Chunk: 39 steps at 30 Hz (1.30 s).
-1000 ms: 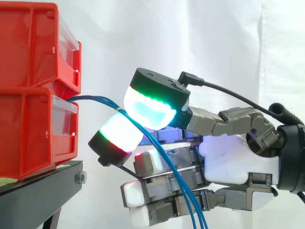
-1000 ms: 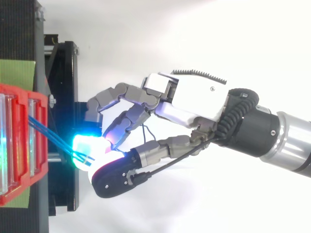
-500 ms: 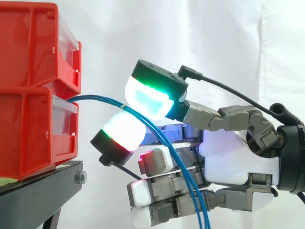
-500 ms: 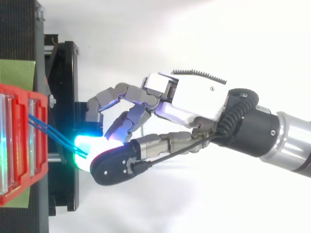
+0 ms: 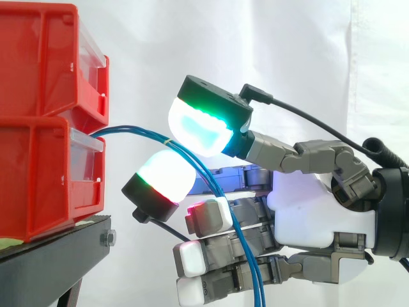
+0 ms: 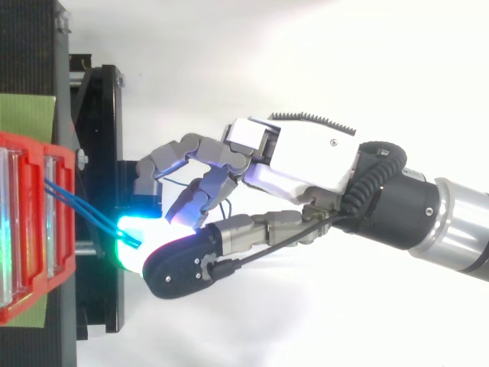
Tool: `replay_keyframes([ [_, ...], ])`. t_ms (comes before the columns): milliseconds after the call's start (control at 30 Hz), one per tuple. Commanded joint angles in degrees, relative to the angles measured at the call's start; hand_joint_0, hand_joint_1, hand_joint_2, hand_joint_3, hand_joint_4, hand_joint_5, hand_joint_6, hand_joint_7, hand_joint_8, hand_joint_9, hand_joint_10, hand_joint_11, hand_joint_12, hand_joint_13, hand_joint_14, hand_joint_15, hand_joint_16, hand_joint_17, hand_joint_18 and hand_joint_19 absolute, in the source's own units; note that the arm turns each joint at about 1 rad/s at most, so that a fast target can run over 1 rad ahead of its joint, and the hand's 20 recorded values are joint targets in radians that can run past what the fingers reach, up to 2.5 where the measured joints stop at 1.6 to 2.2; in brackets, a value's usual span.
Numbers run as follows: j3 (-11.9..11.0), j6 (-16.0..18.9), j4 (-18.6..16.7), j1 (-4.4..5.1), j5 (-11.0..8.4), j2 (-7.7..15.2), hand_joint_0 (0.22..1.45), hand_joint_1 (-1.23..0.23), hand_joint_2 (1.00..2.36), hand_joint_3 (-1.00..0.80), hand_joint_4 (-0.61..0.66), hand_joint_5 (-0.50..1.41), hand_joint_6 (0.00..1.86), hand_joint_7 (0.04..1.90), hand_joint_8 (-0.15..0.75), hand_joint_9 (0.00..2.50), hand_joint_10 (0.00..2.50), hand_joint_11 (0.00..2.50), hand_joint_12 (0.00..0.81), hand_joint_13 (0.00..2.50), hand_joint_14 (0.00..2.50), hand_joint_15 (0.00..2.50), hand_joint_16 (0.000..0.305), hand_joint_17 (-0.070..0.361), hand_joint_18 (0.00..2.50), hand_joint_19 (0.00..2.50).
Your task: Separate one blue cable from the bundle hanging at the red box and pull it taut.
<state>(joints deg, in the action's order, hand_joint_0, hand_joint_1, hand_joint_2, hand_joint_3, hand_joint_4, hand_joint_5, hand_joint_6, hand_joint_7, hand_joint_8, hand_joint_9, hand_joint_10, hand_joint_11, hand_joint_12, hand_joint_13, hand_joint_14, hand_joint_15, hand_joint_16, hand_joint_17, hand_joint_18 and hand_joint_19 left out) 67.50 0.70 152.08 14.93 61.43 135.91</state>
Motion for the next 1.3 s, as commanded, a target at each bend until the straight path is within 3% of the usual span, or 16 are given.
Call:
replay_keyframes([
  [0, 0.0, 0.0, -0.03, 0.01, 0.0, -0.03, 0.6, -0.71, 1.0, -0.5, 0.08, -0.21, 0.91, 0.97, 0.296, 1.17, 0.02, 1.15, 0.335, 1.1, 0.02, 0.66, 0.043, 0.096, 0.77, 0.54],
  [167, 0.0, 0.0, -0.03, 0.01, 0.0, 0.06, 0.63, -0.75, 1.0, -0.47, 0.09, -0.23, 0.91, 0.94, 0.284, 1.09, 0.02, 1.19, 0.333, 1.09, 0.02, 0.67, 0.044, 0.099, 0.76, 0.55],
  [533, 0.0, 0.0, -0.03, 0.1, -0.09, 0.06, 0.5, -0.64, 1.0, -0.5, 0.13, -0.24, 0.9, 0.86, 0.312, 1.11, 0.02, 1.17, 0.361, 1.1, 0.02, 0.67, 0.05, 0.113, 0.8, 0.56],
  [767, 0.0, 0.0, -0.03, 0.19, -0.26, -0.03, 0.67, -0.75, 1.0, -0.47, 0.06, -0.24, 0.89, 0.89, 0.261, 1.11, 0.02, 1.21, 0.327, 1.11, 0.02, 0.7, 0.045, 0.101, 0.79, 0.56],
  [1000, 0.0, 0.0, -0.03, 0.36, -0.26, 0.06, 0.68, -0.74, 1.02, -0.31, 0.02, -0.24, 0.91, 0.93, 0.267, 1.13, 0.02, 1.23, 0.328, 1.11, 0.02, 0.7, 0.044, 0.1, 0.79, 0.56],
  [1167, 0.09, 0.0, -0.03, 0.36, -0.26, 0.06, 0.73, -0.8, 1.0, -0.5, 0.05, -0.24, 0.91, 0.87, 0.256, 1.11, 0.02, 1.22, 0.323, 1.09, 0.02, 0.7, 0.044, 0.099, 0.79, 0.56],
  [1267, 0.09, 0.09, 0.06, 0.19, -0.26, 0.06, 0.69, -0.81, 1.0, -0.5, 0.06, -0.23, 0.91, 0.88, 0.26, 1.12, 0.02, 1.23, 0.319, 1.09, 0.02, 0.71, 0.043, 0.097, 0.78, 0.57],
])
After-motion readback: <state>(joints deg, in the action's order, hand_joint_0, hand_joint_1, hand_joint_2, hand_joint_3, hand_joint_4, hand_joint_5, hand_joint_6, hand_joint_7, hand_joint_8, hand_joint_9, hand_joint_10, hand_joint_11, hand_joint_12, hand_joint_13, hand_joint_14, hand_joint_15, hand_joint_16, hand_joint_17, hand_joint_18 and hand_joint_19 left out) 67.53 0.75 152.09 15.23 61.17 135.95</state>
